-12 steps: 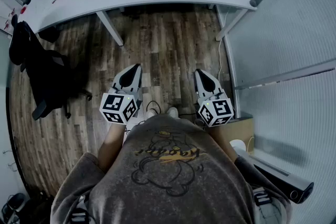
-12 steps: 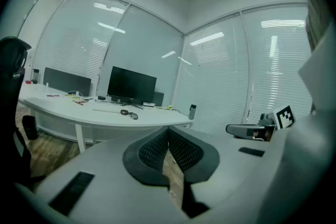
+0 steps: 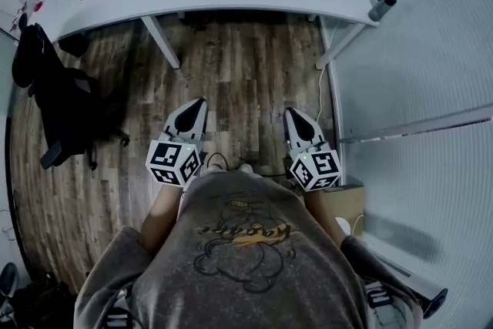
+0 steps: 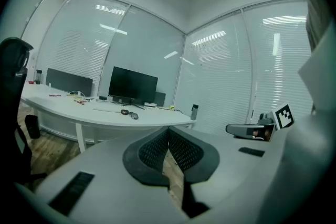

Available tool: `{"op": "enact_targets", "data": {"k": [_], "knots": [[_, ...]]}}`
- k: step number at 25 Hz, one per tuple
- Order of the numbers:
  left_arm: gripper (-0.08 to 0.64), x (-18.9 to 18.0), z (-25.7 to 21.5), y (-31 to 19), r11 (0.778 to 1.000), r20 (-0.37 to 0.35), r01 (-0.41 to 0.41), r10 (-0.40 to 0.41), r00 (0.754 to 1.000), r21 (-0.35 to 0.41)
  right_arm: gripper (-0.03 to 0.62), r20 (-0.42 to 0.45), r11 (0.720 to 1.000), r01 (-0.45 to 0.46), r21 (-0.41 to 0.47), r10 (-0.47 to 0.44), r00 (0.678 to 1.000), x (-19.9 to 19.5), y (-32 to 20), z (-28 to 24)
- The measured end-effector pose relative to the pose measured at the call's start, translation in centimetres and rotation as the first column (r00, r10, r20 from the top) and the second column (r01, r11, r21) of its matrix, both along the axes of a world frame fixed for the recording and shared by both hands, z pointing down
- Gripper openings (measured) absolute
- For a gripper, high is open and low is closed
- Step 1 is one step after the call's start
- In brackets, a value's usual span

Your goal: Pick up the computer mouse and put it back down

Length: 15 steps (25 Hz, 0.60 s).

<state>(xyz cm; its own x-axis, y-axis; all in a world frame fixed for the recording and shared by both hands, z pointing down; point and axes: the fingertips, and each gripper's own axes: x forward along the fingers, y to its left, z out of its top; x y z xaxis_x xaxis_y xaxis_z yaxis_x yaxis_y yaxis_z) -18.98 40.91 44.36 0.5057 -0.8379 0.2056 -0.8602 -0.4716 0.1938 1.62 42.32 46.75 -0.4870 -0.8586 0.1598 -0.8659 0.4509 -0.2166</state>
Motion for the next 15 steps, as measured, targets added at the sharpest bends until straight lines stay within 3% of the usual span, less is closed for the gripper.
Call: {"op": "enact_targets", "data": {"k": [7, 15], "knots": [[0.018, 2.0, -0.2, -1.2, 0.999, -0.016, 0.04, -0.04, 0.999, 0.016, 0.006, 0.007, 1.0, 0.0, 0.003, 0.0, 1.0, 3.1, -1.7, 0.4], [0.018, 3.5, 0.2, -4.2, 0.999, -0.02, 0.036, -0.035, 0.999, 0.026, 0.006, 0.025, 1.0, -0.008, -0.002, 0.008, 1.0, 4.0, -4.5, 1.4]]}}
